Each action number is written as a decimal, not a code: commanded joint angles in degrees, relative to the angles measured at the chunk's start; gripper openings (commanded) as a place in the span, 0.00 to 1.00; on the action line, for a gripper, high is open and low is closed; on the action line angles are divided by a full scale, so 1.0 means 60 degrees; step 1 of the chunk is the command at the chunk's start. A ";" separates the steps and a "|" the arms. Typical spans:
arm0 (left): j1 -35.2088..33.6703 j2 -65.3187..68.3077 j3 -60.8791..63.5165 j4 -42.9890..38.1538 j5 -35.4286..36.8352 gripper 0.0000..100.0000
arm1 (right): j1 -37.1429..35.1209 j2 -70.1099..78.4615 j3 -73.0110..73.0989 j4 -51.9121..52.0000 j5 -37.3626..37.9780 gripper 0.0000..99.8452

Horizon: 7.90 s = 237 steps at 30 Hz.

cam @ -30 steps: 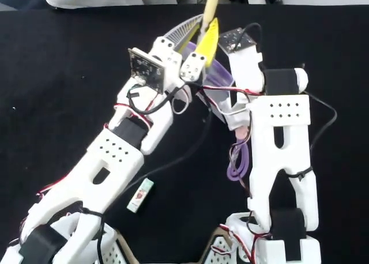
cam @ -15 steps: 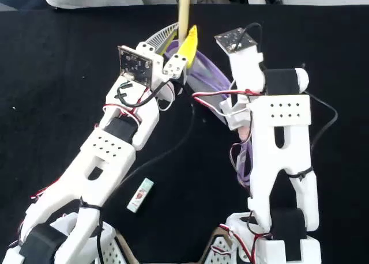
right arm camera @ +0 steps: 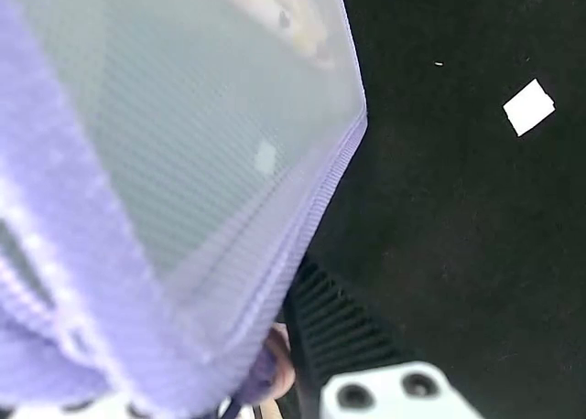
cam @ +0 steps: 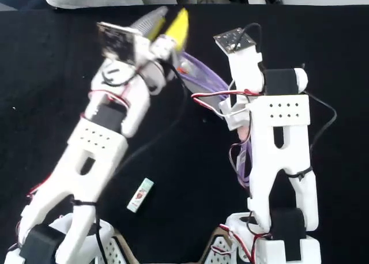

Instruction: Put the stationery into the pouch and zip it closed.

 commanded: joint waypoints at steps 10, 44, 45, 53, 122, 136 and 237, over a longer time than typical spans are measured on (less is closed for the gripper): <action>-0.2249 0.0059 -0.5311 1.0711 0.1377 0.14 | 0.0000 -0.0286 -0.0051 -0.0103 0.0029 0.01; 0.1516 0.0117 0.1223 1.5194 -0.0747 0.13 | 0.0015 -0.0300 -0.0007 -0.0059 0.0015 0.01; 0.1692 0.0059 0.1766 1.4784 -0.0747 0.13 | 0.0015 -0.0300 -0.0007 -0.0073 0.0015 0.01; 0.2352 0.0073 0.3289 1.3509 -0.0747 0.14 | 0.0015 -0.0300 -0.0007 -0.0088 0.0029 0.01; -0.0315 0.0044 -0.1179 1.0212 -0.0659 0.04 | 0.0000 -0.0300 0.0007 -0.0088 0.0015 0.01; 0.0007 0.0044 -0.3656 0.7297 0.1729 0.04 | 0.0000 -0.0300 0.0007 -0.0088 0.0073 0.01; -0.2615 -0.0205 0.0623 1.2586 -0.2608 0.25 | 0.0000 -0.0227 0.0007 -0.0777 -0.0718 0.01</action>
